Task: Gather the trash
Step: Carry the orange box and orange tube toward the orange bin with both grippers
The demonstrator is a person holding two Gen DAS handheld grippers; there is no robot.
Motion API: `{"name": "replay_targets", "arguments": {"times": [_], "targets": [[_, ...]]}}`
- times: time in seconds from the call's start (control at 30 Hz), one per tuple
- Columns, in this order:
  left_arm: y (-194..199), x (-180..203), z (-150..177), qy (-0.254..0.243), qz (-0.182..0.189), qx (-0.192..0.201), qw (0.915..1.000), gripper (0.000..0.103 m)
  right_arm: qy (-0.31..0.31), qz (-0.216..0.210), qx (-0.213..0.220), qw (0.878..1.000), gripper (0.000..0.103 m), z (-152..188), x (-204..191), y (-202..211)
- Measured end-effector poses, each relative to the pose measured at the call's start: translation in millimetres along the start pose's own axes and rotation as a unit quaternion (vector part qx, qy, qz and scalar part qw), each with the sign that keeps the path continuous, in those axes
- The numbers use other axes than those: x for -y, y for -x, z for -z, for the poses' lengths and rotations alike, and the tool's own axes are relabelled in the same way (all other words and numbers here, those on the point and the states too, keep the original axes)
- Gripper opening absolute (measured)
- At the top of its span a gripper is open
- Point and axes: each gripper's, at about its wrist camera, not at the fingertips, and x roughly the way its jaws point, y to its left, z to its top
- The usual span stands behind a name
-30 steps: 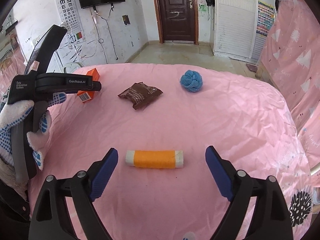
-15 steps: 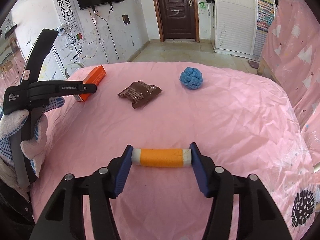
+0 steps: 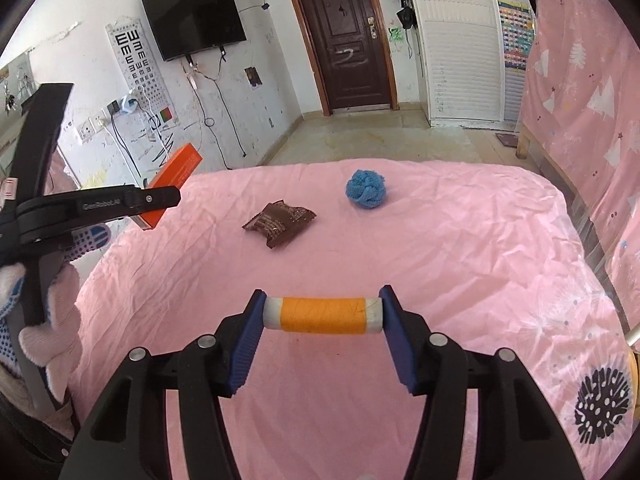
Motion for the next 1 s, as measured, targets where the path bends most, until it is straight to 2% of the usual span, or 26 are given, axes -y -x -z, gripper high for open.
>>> {"name": "replay_targets", "arguments": {"times": [0.33, 0.8, 1.0], "targets": [[24, 55, 3, -0.039, 0.033, 0.016, 0.9985, 0.022, -0.067, 0.026, 0.026, 0.997, 0.048, 19, 57, 41], [20, 150, 24, -0.101, 0.067, 0.0, 0.9926, 0.022, -0.115, 0.068, 0.086, 0.987, 0.048, 36, 139, 115], [12, 191, 32, -0.128, 0.077, -0.01, 0.9887, 0.022, -0.125, 0.087, 0.095, 0.984, 0.048, 44, 172, 136]]}}
